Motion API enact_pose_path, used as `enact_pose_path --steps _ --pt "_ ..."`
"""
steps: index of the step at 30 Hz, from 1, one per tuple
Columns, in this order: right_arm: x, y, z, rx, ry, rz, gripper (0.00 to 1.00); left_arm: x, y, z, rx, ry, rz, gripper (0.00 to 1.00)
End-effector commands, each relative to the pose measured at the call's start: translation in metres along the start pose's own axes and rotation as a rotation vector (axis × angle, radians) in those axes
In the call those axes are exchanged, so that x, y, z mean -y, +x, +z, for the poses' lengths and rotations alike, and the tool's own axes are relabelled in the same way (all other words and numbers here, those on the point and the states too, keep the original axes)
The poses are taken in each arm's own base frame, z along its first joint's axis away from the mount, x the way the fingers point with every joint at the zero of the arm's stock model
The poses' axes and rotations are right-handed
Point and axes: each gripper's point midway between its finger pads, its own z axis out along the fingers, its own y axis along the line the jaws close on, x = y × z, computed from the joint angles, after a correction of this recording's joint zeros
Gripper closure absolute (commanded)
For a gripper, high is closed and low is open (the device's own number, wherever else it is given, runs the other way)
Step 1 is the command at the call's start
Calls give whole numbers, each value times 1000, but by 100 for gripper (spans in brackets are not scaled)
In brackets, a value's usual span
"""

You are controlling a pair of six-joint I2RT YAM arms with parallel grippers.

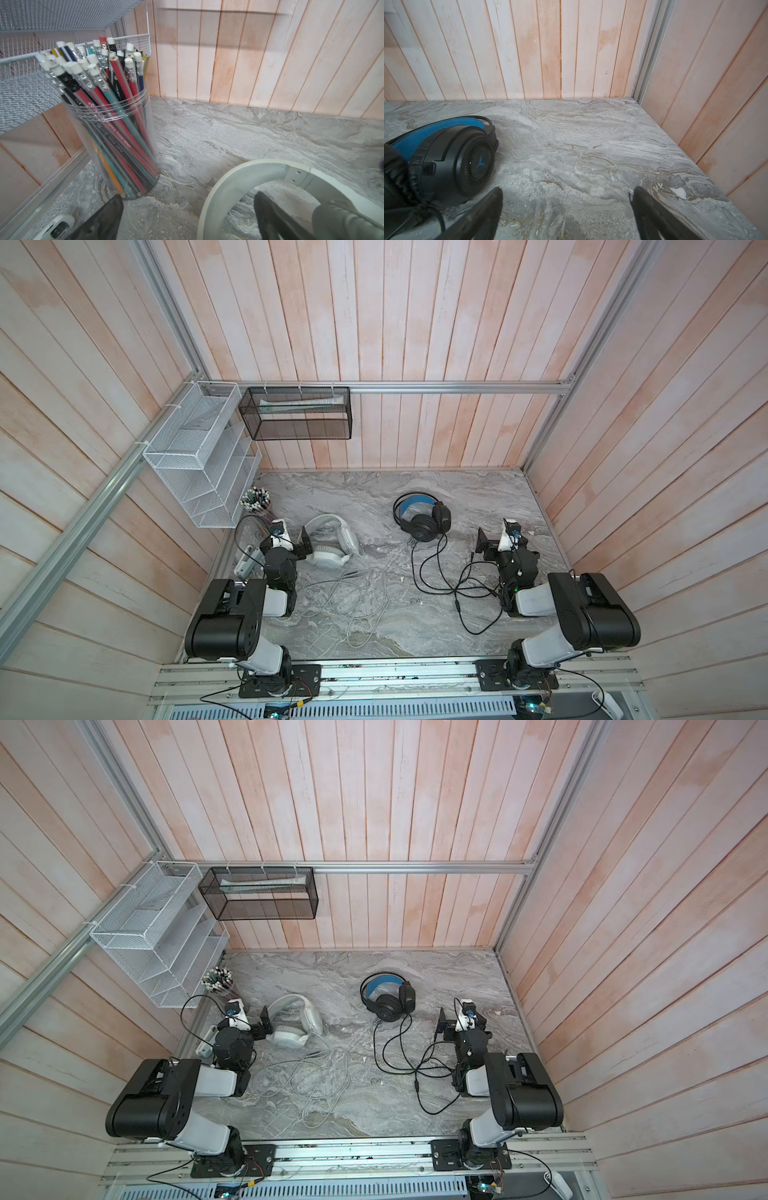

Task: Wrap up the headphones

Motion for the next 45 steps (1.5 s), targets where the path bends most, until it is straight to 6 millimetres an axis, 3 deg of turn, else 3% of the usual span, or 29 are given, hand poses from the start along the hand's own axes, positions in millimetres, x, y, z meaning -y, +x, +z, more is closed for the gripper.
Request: enact_pose_path --steps 1,40,45 --pt "-1 -3 3 5 -8 -6 2 -1 -5 2 12 0 -3 1" --pt "0 -2 3 5 -7 -6 2 0 -6 3 14 0 -3 1" --pt "5 -24 6 -15 26 3 2 -1 -8 2 27 -3 -4 1"
